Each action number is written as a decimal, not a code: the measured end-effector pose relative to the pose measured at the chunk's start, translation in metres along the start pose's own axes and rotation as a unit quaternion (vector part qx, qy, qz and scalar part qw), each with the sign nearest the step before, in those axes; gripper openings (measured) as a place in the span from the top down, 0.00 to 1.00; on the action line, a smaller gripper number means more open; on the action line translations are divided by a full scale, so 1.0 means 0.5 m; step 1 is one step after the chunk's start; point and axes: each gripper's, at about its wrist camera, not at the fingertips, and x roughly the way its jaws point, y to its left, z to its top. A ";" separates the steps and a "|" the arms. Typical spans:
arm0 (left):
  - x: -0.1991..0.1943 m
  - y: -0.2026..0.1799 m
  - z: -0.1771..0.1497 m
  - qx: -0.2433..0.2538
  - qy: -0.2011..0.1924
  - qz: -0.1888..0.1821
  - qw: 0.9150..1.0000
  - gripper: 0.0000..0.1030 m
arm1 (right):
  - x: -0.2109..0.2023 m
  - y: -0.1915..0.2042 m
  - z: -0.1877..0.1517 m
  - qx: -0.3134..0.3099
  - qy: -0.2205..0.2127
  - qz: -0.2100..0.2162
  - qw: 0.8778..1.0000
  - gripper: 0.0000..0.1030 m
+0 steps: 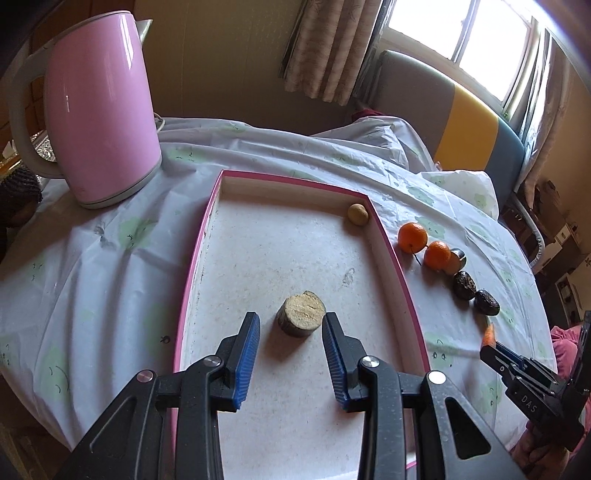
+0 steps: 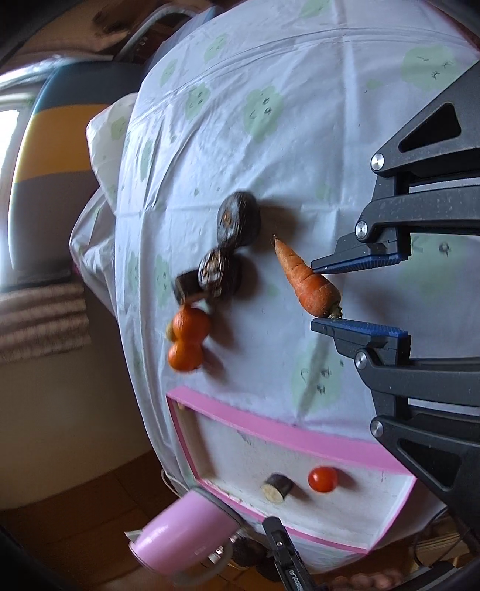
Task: Organize fruits
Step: 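Place the root chunk in the tray with the left tool while the right tool places the carrot there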
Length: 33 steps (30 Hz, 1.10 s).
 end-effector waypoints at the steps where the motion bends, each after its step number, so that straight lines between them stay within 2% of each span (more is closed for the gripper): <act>1: -0.003 0.000 -0.003 0.001 0.000 0.000 1.000 0.66 | -0.001 0.012 0.001 -0.009 0.000 0.006 1.000 0.76; 12: -0.031 0.023 -0.035 0.006 -0.007 0.016 1.000 0.66 | 0.005 0.183 0.025 -0.120 0.001 0.079 0.990 0.76; 18: -0.040 0.041 -0.043 0.004 -0.012 0.023 1.000 0.66 | 0.035 0.248 0.045 -0.154 0.010 0.085 0.984 0.76; 24: -0.036 0.049 -0.047 0.000 -0.008 0.021 1.000 0.66 | 0.080 0.280 0.063 -0.160 0.030 0.080 0.983 0.76; 33: -0.030 0.065 -0.048 -0.015 -0.003 0.013 1.000 0.62 | 0.106 0.299 0.030 -0.157 0.044 0.078 0.984 0.75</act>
